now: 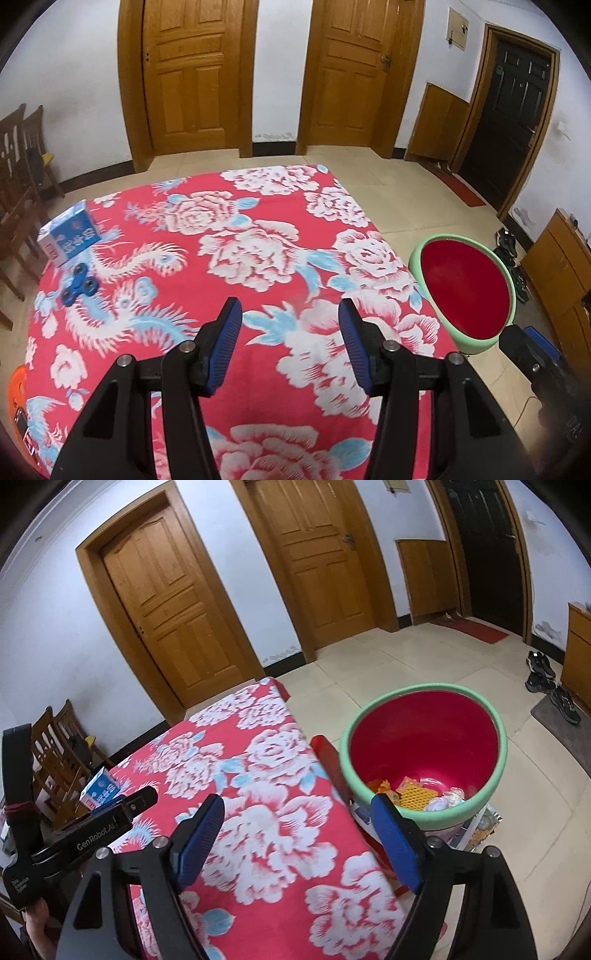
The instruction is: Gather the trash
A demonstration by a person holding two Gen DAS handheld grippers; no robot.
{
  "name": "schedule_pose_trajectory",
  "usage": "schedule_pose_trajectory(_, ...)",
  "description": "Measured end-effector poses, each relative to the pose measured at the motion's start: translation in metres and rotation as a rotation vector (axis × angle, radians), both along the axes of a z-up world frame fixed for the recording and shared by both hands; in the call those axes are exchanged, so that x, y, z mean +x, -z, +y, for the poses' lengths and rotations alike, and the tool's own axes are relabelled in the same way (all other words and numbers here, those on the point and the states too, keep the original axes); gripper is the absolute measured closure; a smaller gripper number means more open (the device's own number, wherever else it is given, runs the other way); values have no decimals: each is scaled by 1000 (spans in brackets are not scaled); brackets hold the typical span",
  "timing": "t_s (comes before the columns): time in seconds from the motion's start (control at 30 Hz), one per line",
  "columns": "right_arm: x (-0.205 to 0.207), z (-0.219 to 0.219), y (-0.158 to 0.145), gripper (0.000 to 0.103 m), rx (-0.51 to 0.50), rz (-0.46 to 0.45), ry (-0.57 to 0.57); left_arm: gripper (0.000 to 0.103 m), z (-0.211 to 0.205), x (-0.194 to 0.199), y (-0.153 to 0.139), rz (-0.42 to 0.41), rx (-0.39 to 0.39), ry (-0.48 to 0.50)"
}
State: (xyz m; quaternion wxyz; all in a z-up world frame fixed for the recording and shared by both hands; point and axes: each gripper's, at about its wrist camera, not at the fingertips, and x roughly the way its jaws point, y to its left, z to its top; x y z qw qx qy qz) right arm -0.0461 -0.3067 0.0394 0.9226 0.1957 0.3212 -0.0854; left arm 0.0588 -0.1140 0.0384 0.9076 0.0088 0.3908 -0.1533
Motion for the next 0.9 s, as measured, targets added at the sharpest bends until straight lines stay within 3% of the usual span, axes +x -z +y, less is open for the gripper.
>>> schedule_pose_trajectory(0.4, -5, 21, -10, 20, -20, -18, -44, 49, 27, -15, -12, -32, -14, -58)
schedule_pose_trajectory(0.9, -7, 26, -14, 20, -26, -27, -52, 49, 33, -19, -18, -47, -18, -71)
